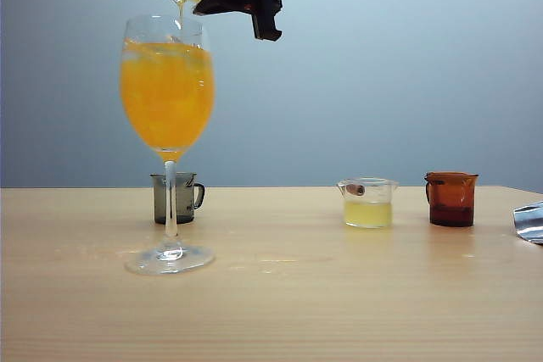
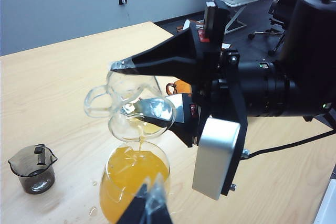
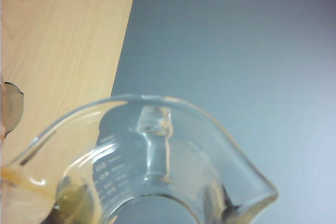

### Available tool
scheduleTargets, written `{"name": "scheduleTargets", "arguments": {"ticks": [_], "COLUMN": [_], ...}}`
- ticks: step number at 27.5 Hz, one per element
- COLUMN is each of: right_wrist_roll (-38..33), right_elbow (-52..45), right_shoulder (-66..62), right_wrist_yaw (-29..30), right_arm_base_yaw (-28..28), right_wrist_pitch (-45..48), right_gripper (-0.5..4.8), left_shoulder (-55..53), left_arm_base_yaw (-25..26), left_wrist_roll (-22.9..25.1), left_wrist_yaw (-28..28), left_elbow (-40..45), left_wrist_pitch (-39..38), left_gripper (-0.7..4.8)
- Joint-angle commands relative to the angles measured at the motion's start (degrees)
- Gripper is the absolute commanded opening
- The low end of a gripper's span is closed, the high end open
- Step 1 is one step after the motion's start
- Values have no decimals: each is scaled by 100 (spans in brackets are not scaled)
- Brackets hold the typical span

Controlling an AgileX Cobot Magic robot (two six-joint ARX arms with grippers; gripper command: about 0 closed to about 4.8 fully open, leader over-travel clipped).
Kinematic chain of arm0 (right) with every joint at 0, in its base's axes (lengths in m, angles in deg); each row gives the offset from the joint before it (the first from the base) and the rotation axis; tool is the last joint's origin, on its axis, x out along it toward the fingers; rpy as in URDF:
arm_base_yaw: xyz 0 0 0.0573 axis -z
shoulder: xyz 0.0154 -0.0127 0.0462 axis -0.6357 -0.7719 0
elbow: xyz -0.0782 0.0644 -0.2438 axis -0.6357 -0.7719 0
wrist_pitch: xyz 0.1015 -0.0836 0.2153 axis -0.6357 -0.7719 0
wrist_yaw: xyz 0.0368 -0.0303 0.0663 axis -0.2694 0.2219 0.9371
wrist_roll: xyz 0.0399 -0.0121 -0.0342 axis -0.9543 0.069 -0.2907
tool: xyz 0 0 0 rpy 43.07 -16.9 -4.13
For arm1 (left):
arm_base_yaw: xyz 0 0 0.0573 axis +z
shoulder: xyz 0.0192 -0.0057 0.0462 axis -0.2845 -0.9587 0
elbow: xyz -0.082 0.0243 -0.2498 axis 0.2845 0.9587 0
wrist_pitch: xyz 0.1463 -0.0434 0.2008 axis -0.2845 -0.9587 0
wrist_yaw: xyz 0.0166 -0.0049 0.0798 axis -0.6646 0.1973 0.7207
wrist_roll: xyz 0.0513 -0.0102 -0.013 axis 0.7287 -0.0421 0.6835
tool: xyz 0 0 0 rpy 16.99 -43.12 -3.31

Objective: Pick up the second measuring cup from the left, pour the orange juice inside into the goblet, and finally put the measuring cup back in its original place.

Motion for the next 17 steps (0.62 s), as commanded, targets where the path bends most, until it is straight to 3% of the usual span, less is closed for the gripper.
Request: {"name": "scheduleTargets", "arguments": {"ticks": [1,11,17], "right_wrist_roll": [-4,-48,-861], "right_elbow": [33,33,33], "right_shoulder": [26,26,26], "right_wrist_yaw": [15,13,-48], "right_arm_base_yaw": [-9,-9,-2], "right_wrist_pitch": [168,166,162], "right_gripper": [48,47,47], "left_shoulder": [13,13,13], "left_arm_base_yaw": [-2,-2,-2], "left_wrist_roll": [7,7,4], "left_wrist_yaw": [-42,-42,-42], "left_elbow": [-24,-24,-24], "left_wrist_pitch": [24,24,24], "left_gripper": [-6,-6,-6]}}
